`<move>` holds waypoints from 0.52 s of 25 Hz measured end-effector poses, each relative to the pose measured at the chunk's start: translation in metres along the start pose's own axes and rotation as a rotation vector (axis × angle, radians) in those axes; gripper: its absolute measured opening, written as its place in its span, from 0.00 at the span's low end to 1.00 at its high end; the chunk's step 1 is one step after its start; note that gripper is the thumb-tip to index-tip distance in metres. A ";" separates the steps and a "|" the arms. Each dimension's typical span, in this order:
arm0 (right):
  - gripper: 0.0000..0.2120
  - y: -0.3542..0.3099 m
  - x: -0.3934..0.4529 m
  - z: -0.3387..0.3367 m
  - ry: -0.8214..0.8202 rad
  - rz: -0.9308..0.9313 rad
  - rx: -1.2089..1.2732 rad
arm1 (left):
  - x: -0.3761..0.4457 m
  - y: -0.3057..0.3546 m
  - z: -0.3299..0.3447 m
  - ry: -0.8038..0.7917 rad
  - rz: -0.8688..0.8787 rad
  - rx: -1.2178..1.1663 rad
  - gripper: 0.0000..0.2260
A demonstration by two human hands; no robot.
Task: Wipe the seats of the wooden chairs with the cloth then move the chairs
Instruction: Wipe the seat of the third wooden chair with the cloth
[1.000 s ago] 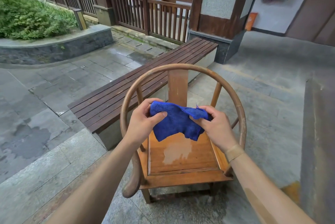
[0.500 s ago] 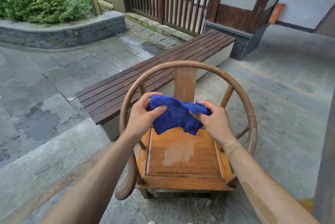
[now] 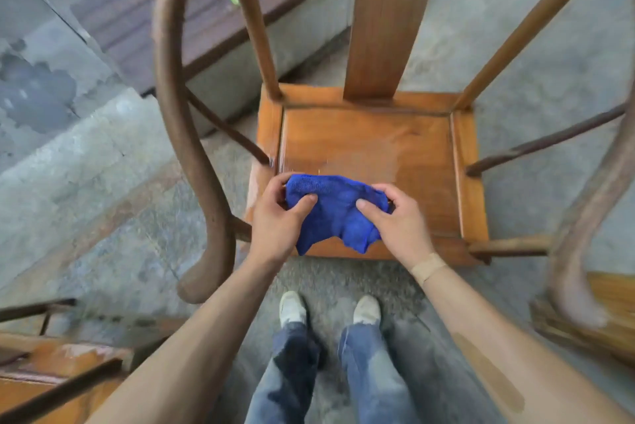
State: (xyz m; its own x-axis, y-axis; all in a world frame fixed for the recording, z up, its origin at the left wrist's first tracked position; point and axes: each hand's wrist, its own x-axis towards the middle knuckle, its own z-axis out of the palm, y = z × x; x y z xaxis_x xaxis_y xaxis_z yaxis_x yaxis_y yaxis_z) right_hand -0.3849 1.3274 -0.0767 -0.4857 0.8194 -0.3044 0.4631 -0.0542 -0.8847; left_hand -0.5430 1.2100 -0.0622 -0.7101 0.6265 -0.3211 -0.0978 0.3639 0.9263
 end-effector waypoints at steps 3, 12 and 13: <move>0.09 0.087 0.026 0.050 -0.012 0.109 -0.077 | 0.029 -0.092 0.023 0.084 -0.124 0.057 0.14; 0.20 0.175 0.074 0.104 0.013 -0.039 -0.591 | 0.085 -0.210 0.046 0.073 0.060 0.479 0.21; 0.21 0.176 0.072 0.102 0.051 -0.090 -0.617 | 0.081 -0.212 0.048 0.105 0.101 0.586 0.23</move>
State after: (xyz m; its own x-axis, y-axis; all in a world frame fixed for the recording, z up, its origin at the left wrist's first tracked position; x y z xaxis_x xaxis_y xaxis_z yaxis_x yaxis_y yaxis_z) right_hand -0.4145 1.3189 -0.2903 -0.5138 0.8325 -0.2074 0.7722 0.3433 -0.5346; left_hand -0.5461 1.2170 -0.2937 -0.7640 0.6170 -0.1885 0.3525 0.6440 0.6790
